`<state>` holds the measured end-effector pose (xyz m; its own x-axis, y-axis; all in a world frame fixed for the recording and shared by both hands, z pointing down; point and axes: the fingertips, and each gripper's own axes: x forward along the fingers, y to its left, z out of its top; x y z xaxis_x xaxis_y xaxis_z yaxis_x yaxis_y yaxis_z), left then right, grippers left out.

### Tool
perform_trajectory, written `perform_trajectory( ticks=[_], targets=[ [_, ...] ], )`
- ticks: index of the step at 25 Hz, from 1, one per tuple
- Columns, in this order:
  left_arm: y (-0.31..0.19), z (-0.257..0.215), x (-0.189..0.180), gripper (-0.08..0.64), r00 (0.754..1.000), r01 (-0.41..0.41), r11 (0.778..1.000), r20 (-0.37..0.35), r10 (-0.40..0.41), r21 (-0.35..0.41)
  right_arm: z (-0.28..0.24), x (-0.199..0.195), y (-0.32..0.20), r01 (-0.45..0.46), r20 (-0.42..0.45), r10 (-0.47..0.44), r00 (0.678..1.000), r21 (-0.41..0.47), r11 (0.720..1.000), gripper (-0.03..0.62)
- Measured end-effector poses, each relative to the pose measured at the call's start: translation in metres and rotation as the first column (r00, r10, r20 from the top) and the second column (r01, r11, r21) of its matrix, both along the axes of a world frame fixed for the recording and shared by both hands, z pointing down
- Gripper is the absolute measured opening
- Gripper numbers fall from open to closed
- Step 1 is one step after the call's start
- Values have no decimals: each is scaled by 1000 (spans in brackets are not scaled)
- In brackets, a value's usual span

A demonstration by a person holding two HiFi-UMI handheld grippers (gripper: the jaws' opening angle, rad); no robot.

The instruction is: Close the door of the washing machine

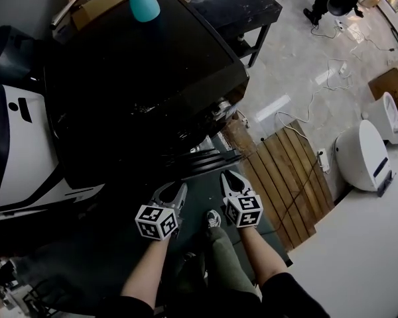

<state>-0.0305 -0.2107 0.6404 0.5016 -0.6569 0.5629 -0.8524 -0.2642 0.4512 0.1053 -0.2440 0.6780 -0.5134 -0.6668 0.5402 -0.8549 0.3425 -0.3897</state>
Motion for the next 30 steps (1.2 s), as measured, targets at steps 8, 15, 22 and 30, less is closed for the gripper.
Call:
perform_trajectory(
  ticks=[8, 15, 22, 30],
  targets=[
    [-12, 4, -21, 9, 998, 57, 998, 33, -58, 17, 9, -14, -35, 5, -22, -5, 1000, 8, 1000, 15],
    [-19, 7, -44, 9, 992, 118, 993, 51, -119, 21, 10, -27, -68, -7, -9, 7, 1000, 21, 1000, 3],
    [-26, 8, -76, 9, 977, 189, 981, 90, -192, 38, 10, -41, -95, 12, -13, -11, 1000, 41, 999, 2],
    [-27, 12, -84, 9, 979, 179, 983, 98, -181, 31, 13, -43, -99, -3, -27, 5, 1000, 54, 999, 2]
  ],
)
